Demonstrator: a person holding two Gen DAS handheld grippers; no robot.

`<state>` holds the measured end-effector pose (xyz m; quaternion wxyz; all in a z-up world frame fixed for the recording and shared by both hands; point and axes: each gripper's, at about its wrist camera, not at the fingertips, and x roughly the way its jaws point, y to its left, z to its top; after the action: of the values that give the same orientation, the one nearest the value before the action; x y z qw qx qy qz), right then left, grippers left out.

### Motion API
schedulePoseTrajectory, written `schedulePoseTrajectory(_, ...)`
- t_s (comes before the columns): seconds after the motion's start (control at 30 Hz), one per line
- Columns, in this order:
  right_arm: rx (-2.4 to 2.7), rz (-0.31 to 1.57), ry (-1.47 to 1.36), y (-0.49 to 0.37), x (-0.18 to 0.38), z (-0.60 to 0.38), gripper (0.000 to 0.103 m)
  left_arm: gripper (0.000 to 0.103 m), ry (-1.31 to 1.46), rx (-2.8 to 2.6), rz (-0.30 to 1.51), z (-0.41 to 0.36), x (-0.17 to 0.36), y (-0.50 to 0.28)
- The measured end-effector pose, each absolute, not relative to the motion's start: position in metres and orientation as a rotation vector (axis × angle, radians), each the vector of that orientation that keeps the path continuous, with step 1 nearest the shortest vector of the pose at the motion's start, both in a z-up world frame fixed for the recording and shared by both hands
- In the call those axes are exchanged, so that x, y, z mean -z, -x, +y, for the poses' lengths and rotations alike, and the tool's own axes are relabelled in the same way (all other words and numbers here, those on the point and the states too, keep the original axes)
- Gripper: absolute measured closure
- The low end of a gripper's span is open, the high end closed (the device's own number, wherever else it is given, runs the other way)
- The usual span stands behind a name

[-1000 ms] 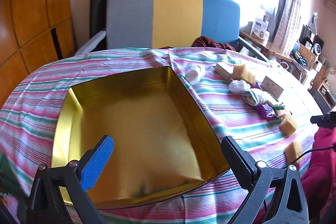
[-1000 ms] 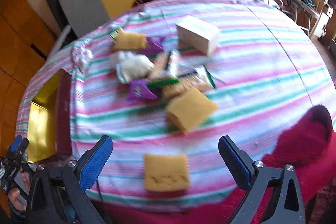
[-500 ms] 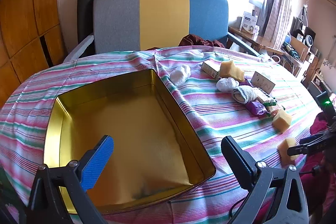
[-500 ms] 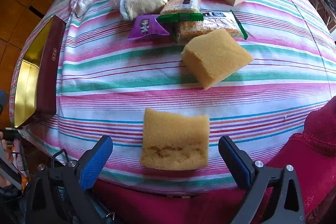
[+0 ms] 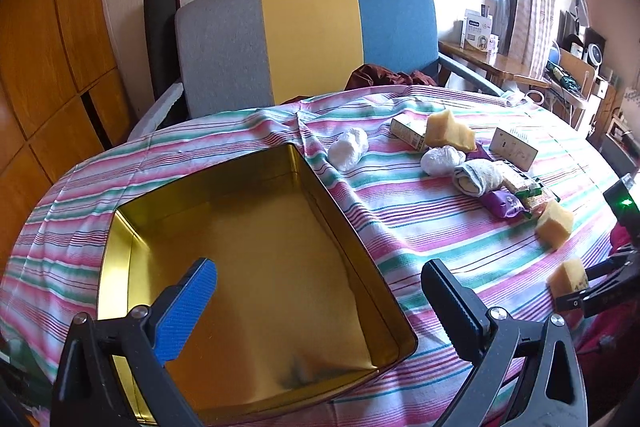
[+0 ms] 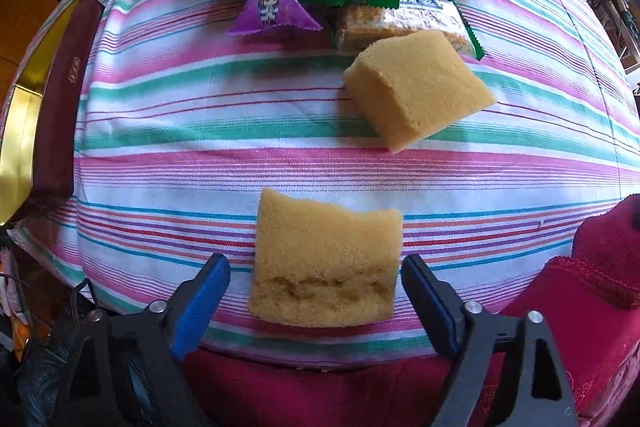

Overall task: Organize objects
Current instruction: 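Grasp the yellow sponge with the right tool while the left tool grasps the plastic-wrapped bundle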

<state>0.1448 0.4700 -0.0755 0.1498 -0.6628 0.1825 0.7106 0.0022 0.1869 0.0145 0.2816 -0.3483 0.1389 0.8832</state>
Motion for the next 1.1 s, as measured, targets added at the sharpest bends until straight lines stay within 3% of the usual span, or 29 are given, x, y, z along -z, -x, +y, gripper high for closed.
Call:
schedulePoseTrajectory(0.1,-2.031,0.480,1.907,-0.144,0.075,0.469,0.033,0.000,0.938,-2.357,0.367,0.188,-0.014,0.001)
schedulePoseTrajectory(0.2,-2.055,0.474,1.900,-0.143,0.071,0.470,0.037,0.000,0.945,-2.349,0.374,0.191,-0.012,0.004)
schedulePoseTrajectory(0.57,-2.370,0.550,1.739,-0.109,0.065,0.461,0.037,0.000,0.969,-2.308,0.376,0.204,-0.016,0.023)
schedulePoseTrajectory(0.87,-2.439,0.600,1.699,-0.090,0.081,0.459,0.037,0.001,0.896,-2.162,0.418,0.270,-0.041,0.083)
schedulePoseTrajectory(1.03,-2.449,0.599,1.697,-0.087,0.080,0.459,0.037,0.012,0.906,-2.071,0.595,0.329,-0.020,0.119)
schedulePoseTrajectory(1.1,-2.449,0.603,1.699,-0.090,0.079,0.462,0.037,0.025,0.966,-2.034,0.665,0.352,-0.001,0.137)
